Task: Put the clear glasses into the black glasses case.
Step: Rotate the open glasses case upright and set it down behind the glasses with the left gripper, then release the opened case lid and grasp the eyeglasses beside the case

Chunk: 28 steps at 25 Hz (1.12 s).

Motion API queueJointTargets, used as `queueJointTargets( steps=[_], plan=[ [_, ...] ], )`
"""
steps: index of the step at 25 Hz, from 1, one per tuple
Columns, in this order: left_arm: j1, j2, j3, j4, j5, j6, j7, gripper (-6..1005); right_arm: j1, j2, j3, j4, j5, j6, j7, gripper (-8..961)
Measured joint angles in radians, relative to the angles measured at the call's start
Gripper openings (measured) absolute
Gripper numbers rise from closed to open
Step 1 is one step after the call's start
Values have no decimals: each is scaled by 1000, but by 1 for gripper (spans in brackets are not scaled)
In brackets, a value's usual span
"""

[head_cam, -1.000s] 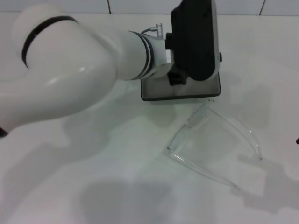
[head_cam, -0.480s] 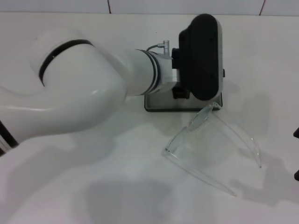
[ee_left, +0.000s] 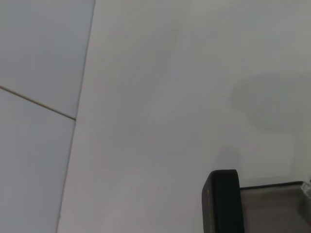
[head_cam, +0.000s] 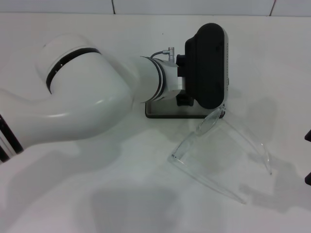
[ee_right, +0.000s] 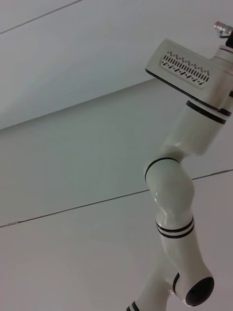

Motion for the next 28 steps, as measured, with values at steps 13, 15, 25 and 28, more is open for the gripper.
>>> queueJointTargets(
  steps=[13, 15, 25, 28],
  plan=[
    [7, 1, 4, 19, -12, 29, -1, 265, -4, 0, 0, 0, 0, -5, 2, 795],
    [10, 2, 0, 32, -28, 31, -1, 273, -6, 0, 0, 0, -1, -6, 2, 794],
    [23, 5, -8, 74, -55, 69, 3, 274, -11, 0, 0, 0, -5, -10, 2, 792],
    [24, 5, -8, 70, -52, 68, 1, 274, -11, 0, -1, 6, -5, -10, 2, 791]
  ],
)
